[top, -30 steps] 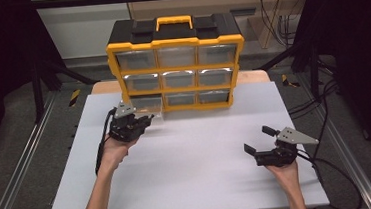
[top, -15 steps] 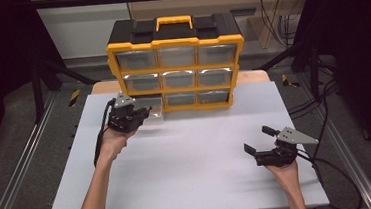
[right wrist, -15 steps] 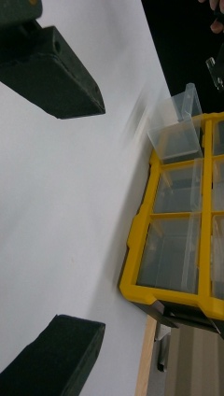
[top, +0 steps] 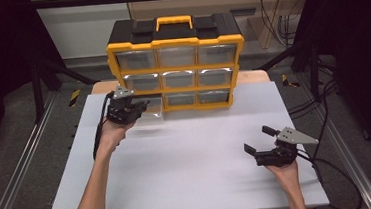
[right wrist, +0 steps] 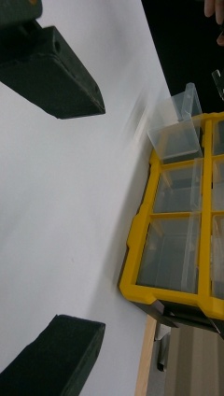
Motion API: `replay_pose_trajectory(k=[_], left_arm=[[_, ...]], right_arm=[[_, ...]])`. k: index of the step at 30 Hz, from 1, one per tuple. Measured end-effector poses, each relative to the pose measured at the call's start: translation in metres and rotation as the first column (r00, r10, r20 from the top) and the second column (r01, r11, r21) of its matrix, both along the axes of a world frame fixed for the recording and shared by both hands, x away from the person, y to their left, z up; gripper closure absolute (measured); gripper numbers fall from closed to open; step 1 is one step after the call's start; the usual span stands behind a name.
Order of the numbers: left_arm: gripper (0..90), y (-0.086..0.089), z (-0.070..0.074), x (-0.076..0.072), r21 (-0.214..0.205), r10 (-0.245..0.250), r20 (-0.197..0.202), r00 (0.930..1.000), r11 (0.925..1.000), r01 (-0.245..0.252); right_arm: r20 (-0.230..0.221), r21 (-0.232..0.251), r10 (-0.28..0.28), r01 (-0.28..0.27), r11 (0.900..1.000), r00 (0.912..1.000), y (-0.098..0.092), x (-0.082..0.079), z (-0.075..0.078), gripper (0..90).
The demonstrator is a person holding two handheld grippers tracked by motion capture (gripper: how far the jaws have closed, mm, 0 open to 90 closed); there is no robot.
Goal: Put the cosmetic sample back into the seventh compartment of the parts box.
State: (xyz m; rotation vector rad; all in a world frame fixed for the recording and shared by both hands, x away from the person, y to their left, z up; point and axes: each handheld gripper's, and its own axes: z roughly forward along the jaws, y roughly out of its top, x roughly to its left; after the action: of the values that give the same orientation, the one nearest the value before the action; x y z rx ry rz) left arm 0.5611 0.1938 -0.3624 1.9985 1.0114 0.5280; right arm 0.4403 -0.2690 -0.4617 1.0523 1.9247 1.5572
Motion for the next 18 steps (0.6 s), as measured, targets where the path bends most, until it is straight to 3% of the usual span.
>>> replay_pose_trajectory(k=[18], left_arm=[[79.6,0.005,-0.009,0.022,0.031,0.018,-0.010,0.9998,0.9994,-0.017]], right_arm=[[-0.001,-0.001,0.000,0.000,1.0000,1.0000,0.000,0.000,0.000,0.4]])
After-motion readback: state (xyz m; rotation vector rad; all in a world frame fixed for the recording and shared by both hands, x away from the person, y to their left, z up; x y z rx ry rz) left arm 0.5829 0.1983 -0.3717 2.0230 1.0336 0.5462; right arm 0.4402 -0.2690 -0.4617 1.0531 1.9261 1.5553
